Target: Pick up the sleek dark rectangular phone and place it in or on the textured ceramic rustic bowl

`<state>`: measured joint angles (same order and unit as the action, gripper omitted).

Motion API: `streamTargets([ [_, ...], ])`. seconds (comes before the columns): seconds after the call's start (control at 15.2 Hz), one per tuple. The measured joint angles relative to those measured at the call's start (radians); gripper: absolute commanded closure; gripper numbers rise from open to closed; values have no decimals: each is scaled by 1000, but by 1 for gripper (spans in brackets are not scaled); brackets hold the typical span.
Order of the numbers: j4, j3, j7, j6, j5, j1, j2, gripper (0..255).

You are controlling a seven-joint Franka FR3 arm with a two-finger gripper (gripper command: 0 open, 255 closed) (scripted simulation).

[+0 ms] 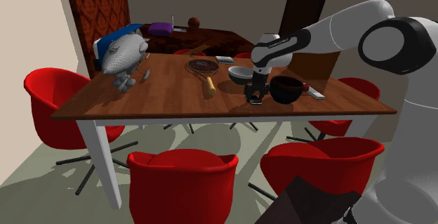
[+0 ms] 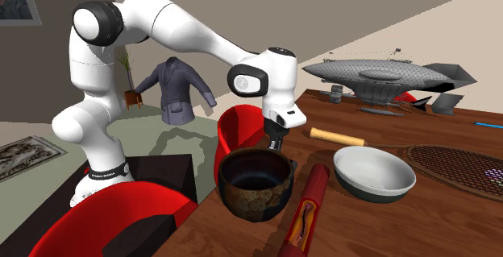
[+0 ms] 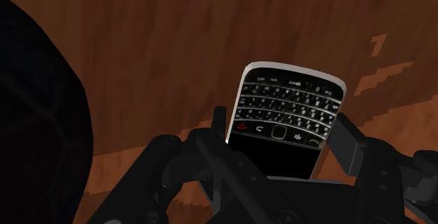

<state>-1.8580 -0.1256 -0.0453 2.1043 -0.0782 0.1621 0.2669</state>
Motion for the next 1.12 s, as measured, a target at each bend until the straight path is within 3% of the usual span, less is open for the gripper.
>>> streamTargets([
  [0.33, 7, -1, 0, -14, 1, 0, -6, 255],
  [1.12, 106, -3, -12, -158, 12, -1, -52, 255],
])
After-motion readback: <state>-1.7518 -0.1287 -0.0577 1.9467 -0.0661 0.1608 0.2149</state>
